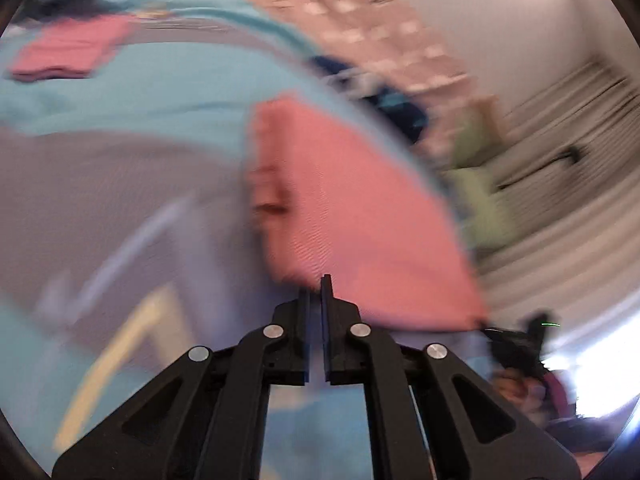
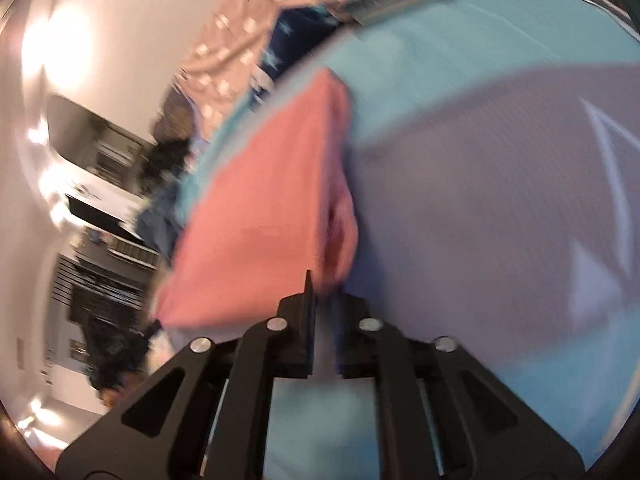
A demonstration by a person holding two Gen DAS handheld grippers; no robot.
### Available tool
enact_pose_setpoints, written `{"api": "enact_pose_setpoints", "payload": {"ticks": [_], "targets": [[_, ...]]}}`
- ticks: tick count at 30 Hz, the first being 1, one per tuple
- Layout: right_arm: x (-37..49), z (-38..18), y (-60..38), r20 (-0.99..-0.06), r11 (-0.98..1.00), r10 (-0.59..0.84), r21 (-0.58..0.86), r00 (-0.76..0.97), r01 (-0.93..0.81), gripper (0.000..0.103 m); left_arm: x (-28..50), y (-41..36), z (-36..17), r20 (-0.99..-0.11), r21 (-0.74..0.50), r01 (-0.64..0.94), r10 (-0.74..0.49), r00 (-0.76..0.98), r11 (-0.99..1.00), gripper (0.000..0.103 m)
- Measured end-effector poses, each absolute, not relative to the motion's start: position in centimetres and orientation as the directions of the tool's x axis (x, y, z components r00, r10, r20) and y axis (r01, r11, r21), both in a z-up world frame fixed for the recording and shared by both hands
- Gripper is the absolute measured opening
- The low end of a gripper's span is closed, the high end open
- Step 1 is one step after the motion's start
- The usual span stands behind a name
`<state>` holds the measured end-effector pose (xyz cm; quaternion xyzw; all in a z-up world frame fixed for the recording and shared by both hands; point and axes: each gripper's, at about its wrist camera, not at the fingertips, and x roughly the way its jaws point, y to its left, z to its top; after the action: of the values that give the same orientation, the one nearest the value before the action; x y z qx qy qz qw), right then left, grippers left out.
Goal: Fold small clothes
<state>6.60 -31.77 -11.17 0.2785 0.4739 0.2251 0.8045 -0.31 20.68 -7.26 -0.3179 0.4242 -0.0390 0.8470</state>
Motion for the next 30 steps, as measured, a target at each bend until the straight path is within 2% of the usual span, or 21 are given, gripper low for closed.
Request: {"api": "enact_pose_setpoints", "payload": {"ticks": [1,3,4,6,9,12,14,17,21,30], "targets": [[5.9,-11.4,-32.3,-0.622,0.732,0.638,0.673,0.454,-0.107,0.013,-1.2,21.3,-7.6,-0.743,-0.506,-0.281,-0.245,0.623,0.816,0.006],[5.4,-11.1,-33.3,-0.601,0.729,0.635,0.674,0.485,-0.119,0.017,-1.8,22.2,-6.2,-0.78,-0.393,-0.366,-0.095,0.619,0.844,0.006],[5.4,-10.7,-33.9,-0.586,0.731,0.625,0.67,0.515,-0.126,0.024,-1.4,22.1,-4.9,-0.771,-0.377,-0.361,-0.072,0.633,0.853,0.006],[5.8,-10.0,-34.9,-0.537,0.716,0.626,0.684,0.566,-0.143,0.025,-0.2,20.6,-2.0,-0.734,-0.359,-0.297,-0.071,0.676,0.885,0.01],[7.1,-9.4,-35.0,-0.46,0.666,0.675,0.716,0.578,-0.208,0.025,3.6,15.1,1.6,-0.681,-0.345,-0.117,-0.163,0.714,0.931,0.027],[8.3,-9.0,-33.8,-0.46,0.68,0.692,0.674,0.556,-0.289,0.03,9.6,7.7,2.4,-0.714,-0.34,0.063,-0.301,0.633,0.938,0.031],[8.9,-8.9,-33.2,-0.482,0.697,0.694,0.636,0.535,-0.332,0.04,13.4,2.1,2.1,-0.761,-0.289,0.161,-0.329,0.559,0.943,0.032],[9.6,-9.4,-33.1,-0.482,0.668,0.733,0.641,0.48,-0.377,0.043,19.1,-5.5,1.1,-0.827,-0.224,0.266,-0.327,0.457,0.938,0.037],[9.9,-11.4,-33.4,-0.48,0.634,0.761,0.693,0.437,-0.342,0.045,23.4,-13.0,-1.4,-0.886,-0.174,0.331,-0.294,0.358,0.927,0.039],[10.7,-10.3,-33.2,-0.451,0.597,0.8,0.667,0.396,-0.446,0.043,28.6,-19.8,-5.5,-0.956,0.017,0.381,-0.096,0.278,0.925,0.04]]}}
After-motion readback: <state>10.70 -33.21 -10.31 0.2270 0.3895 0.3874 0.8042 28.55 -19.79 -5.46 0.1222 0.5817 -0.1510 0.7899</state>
